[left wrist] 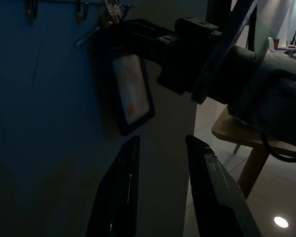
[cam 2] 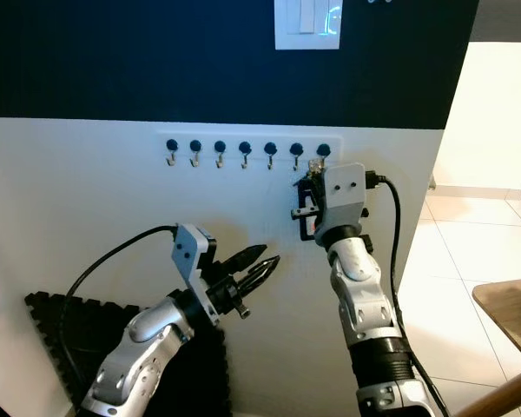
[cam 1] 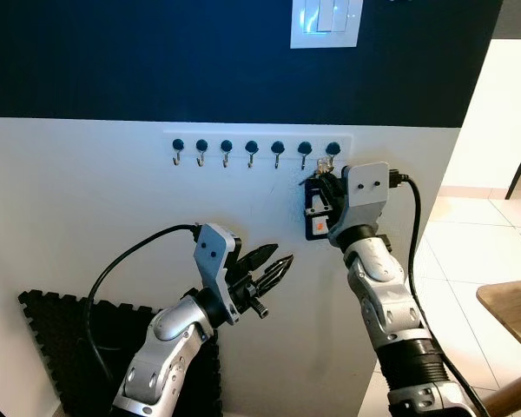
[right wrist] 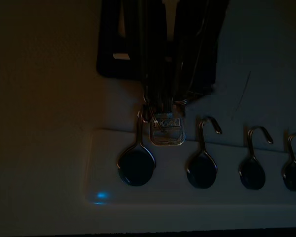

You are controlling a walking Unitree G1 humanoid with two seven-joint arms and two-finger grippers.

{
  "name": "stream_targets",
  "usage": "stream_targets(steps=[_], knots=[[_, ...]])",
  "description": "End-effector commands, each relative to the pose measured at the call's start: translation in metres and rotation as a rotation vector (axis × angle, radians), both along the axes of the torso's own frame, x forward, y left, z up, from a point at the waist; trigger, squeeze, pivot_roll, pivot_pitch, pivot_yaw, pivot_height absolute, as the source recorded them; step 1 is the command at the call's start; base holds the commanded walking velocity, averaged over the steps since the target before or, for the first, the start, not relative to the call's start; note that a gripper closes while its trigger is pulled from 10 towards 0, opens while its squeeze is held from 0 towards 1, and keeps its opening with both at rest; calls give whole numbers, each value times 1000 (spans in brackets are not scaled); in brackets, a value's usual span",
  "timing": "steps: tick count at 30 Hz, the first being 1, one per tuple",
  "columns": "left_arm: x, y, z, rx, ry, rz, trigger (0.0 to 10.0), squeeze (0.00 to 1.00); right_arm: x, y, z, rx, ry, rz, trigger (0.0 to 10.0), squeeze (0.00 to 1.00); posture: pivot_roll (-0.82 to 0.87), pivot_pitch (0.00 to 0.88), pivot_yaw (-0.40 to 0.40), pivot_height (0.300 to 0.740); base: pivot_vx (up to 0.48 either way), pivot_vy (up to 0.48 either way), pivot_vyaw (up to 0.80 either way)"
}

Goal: Hang keys on a hook

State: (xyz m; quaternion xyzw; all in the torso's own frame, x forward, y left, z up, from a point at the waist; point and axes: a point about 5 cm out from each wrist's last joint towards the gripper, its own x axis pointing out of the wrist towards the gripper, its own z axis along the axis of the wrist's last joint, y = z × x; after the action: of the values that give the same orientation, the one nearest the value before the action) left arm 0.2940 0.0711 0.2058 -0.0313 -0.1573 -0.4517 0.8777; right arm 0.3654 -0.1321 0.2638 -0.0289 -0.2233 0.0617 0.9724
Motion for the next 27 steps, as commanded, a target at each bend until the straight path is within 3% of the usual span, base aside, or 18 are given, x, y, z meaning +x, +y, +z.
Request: stream_targets(steps=[1,12,27], knots=[[-1,2,1,21,-8,2,10000,0,3,-8,5,29,-5,-34,10000,0,7,54,34,740,0,0,0],[-1,1,1,26,-10,5,10000,0,9,-20,7,76,21,-54,10000,0,7,54,32,740,0,0,0],[-1,1,0,40,-12,7,10000,0,1,8,-25,-17,129,130,10000,0,8,57,35,740,0,0,0]])
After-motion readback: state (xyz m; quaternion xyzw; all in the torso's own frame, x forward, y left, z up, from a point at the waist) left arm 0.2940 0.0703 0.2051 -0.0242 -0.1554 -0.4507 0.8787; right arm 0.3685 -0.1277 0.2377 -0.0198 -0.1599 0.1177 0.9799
